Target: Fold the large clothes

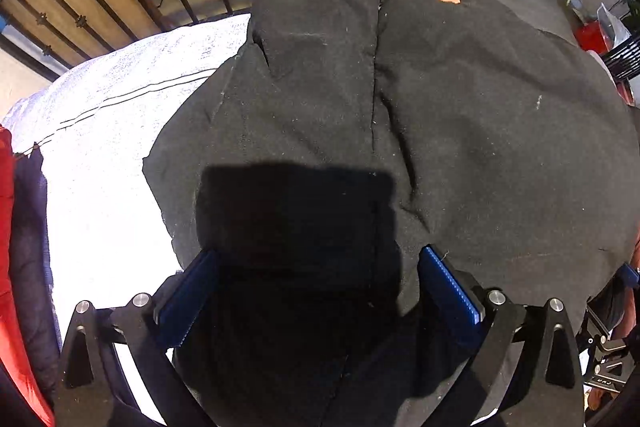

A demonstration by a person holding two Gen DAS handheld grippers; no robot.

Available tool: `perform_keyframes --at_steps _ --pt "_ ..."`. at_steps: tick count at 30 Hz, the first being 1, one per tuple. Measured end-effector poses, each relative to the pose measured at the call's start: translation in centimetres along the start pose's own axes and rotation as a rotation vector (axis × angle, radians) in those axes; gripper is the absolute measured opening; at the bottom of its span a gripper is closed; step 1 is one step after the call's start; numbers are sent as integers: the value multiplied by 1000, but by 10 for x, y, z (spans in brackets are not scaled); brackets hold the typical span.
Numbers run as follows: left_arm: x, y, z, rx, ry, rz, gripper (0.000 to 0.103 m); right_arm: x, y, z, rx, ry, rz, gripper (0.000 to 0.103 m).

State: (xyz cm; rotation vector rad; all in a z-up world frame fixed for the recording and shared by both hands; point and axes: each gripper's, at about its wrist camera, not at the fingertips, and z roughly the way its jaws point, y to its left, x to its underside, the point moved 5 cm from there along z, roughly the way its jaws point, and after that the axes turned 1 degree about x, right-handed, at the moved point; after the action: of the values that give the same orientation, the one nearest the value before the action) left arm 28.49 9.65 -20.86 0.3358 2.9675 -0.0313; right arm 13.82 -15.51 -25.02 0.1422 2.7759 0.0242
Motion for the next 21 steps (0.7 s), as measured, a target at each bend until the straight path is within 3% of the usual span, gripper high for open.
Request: perform_keyframes --at_steps 4,8,12,14,17,21 --pt "13 17 -30 42 -79 -55 97 -5 -7 -19 -47 -20 43 98" --pt "25 60 -48 133 -113 -185 97 -6 -49 -50 -128 -95 200 98" --pt "30 82 -30 240 -31 -262 97 1 -99 -40 -233 -82 378 98" --pt "28 82 -14 281 25 -251 97 -2 -118 -29 -296 -72 456 98" --pt "18 83 2 290 38 -226 98 4 -131 -7 -358 -28 536 98" --pt "13 80 25 359 79 -252 98 5 -142 19 -444 29 599 98"
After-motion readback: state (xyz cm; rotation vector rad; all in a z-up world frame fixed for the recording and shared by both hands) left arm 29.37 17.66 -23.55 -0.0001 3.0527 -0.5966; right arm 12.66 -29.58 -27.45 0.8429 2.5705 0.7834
